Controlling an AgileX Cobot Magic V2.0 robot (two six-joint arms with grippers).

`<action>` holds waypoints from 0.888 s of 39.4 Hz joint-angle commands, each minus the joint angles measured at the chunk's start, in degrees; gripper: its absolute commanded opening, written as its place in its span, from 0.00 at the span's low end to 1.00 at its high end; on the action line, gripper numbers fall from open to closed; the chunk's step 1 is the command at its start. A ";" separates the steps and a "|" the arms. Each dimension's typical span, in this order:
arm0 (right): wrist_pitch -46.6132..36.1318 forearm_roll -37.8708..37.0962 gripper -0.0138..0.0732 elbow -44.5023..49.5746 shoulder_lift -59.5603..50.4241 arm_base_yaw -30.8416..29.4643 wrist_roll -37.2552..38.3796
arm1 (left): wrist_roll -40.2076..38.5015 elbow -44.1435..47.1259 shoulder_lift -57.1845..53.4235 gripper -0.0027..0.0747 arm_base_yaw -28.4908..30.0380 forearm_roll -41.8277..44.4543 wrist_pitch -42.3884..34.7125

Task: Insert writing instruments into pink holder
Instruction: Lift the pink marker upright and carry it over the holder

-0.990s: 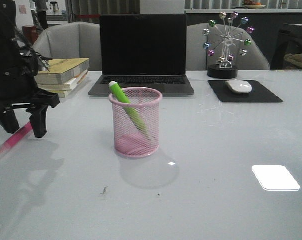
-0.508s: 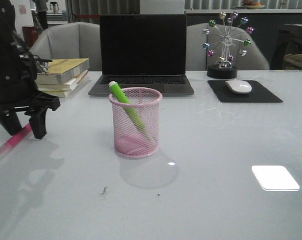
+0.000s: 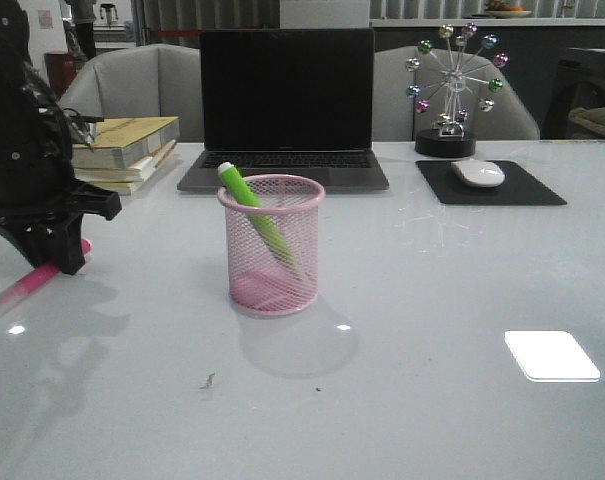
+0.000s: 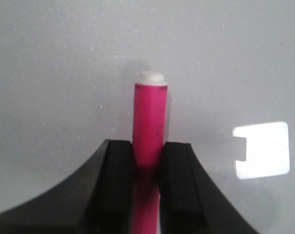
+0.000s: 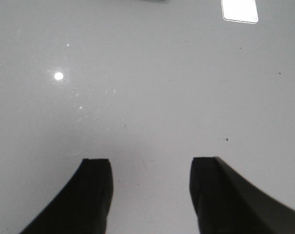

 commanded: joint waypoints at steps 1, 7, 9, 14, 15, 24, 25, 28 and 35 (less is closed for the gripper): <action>-3.86 -0.93 0.69 -1.59 -0.65 -0.34 -0.66 | -0.53 -1.30 -7.04 0.16 -0.91 -1.27 -7.05; -3.86 -0.93 0.69 -1.59 -0.65 -0.34 -0.66 | -0.53 -1.30 -13.62 0.16 -2.40 -2.33 -14.90; -3.86 -0.93 0.69 -1.59 -0.65 -0.34 -0.66 | -0.53 -1.30 -16.21 0.16 -3.26 -2.56 -16.97; -3.92 -0.93 0.69 -1.57 -0.65 -0.34 -0.66 | -0.53 -0.70 -20.92 0.16 -5.77 -3.39 -21.63; -3.92 -0.93 0.69 -1.57 -0.65 -0.34 -0.66 | -0.53 -0.36 -21.70 0.16 -6.56 -3.76 -22.67; -3.92 -0.98 0.69 -1.52 -0.65 -0.34 -0.66 | -0.53 8.83 -27.55 0.16 -14.79 -7.03 -38.19; -3.92 -0.98 0.69 -1.52 -0.65 -0.34 -0.66 | -0.53 10.17 -28.02 0.16 -16.01 -7.40 -40.35; -3.92 -1.28 0.69 -1.52 -0.65 -0.34 -0.66 | -0.53 14.87 -29.67 0.16 -19.03 -8.23 -48.33; -3.85 -2.07 0.69 -1.24 -0.65 -0.34 -0.66 | -0.53 25.67 -30.50 0.16 -25.51 -9.84 -69.96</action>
